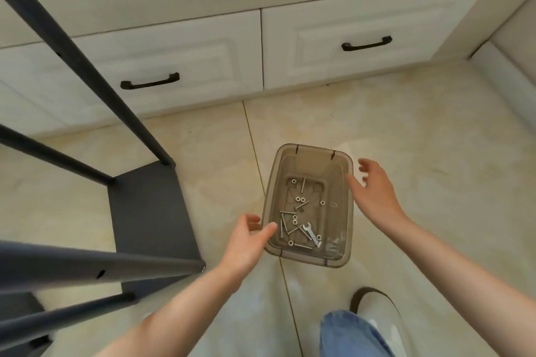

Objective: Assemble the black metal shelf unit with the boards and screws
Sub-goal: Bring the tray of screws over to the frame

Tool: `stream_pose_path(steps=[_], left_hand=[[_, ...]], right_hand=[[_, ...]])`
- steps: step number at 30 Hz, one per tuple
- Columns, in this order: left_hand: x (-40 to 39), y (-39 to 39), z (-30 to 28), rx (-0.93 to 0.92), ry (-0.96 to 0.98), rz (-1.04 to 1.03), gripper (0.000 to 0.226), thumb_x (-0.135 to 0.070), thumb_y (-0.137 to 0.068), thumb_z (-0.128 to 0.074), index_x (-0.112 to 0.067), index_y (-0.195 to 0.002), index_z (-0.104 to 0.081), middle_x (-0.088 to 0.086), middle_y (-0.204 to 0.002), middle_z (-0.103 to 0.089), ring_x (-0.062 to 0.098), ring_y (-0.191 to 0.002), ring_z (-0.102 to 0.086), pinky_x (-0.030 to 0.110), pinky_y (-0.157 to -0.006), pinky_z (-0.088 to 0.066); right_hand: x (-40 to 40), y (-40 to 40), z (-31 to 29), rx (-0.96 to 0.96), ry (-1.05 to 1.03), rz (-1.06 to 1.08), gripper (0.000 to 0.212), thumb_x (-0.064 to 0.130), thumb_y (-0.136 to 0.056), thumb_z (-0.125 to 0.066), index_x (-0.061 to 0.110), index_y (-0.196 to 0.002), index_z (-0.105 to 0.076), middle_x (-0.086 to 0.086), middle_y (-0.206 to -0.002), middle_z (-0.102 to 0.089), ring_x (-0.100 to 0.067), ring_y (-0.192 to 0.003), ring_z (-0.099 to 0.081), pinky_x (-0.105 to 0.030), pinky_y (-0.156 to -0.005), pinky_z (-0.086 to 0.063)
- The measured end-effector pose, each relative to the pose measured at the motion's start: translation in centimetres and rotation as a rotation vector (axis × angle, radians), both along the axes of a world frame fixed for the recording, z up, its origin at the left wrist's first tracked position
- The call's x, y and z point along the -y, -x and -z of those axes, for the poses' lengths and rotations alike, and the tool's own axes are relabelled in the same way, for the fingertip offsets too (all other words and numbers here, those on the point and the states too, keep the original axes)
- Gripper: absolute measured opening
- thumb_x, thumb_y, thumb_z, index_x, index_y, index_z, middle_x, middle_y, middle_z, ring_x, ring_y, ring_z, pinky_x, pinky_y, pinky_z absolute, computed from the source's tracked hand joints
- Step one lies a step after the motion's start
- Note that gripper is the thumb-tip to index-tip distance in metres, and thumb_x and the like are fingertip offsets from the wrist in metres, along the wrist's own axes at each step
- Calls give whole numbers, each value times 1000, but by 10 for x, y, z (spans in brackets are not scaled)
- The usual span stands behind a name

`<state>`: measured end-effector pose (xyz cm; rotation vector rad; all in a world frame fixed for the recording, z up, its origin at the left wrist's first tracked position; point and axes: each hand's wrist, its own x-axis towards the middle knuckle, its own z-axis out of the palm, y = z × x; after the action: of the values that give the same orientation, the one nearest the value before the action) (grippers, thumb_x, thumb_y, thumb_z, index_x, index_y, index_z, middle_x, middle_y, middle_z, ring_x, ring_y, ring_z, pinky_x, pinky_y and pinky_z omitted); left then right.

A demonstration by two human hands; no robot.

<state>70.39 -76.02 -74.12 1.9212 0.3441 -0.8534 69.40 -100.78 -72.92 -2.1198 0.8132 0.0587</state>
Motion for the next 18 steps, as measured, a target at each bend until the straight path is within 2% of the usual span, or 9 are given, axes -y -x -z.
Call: stream_pose_path(steps=[2,4,6,8,9,10,13,18], left_hand=[[1,-8,3,80,6,47,40,-33,-97,-65,-19,-130,-49,-5,-127,-54,12,-117,-52,27,-102,-41],[3,-11,5,87,48,72,45,-32,-98,-62,-18,-139,-48,-7,-130,-52,8,-120,-48,22,-100,-35],[6,-11,8,65,81,94,40,-30,-101,-58,-19,-139,-50,-7,-133,-55,7,-119,-51,20,-97,-37],[8,-9,10,38,109,92,25,-27,-104,-51,-20,-128,-57,-6,-125,-65,6,-108,-61,16,-85,-45],[10,-9,10,37,121,79,22,-25,-106,-49,-19,-123,-60,-4,-119,-69,6,-102,-65,16,-81,-48],[11,-9,10,43,127,63,22,-24,-106,-47,-19,-121,-62,-3,-115,-71,8,-100,-67,19,-83,-51],[14,-12,12,56,143,30,23,-22,-107,-46,-17,-122,-63,-1,-115,-72,14,-107,-67,34,-101,-51],[17,-16,17,65,158,0,20,-22,-106,-47,-23,-116,-64,-4,-113,-73,10,-105,-68,29,-96,-52]], right_hand=[[-9,23,4,-105,-152,63,54,33,-98,-55,13,-144,-38,-9,-137,-52,-24,-119,-54,-40,-102,-43],[-20,38,9,-150,-269,69,53,36,-97,-55,16,-143,-37,-5,-132,-55,-24,-114,-58,-47,-101,-47],[-28,45,15,-164,-330,82,50,32,-97,-56,18,-142,-38,-2,-124,-59,-25,-109,-63,-52,-97,-50],[-31,45,21,-170,-357,105,48,20,-96,-55,20,-141,-38,-1,-115,-63,-26,-103,-66,-54,-94,-52],[-32,44,23,-171,-362,110,49,15,-95,-53,20,-141,-38,0,-112,-63,-26,-103,-66,-55,-94,-52],[-31,41,24,-171,-361,107,51,13,-94,-52,21,-142,-38,3,-110,-63,-26,-103,-65,-55,-93,-52],[-27,30,24,-161,-343,76,51,13,-93,-49,24,-142,-38,10,-107,-60,-25,-108,-63,-56,-95,-51],[-21,13,25,-158,-306,54,48,11,-95,-47,25,-141,-40,6,-112,-61,-26,-110,-62,-55,-95,-51]])
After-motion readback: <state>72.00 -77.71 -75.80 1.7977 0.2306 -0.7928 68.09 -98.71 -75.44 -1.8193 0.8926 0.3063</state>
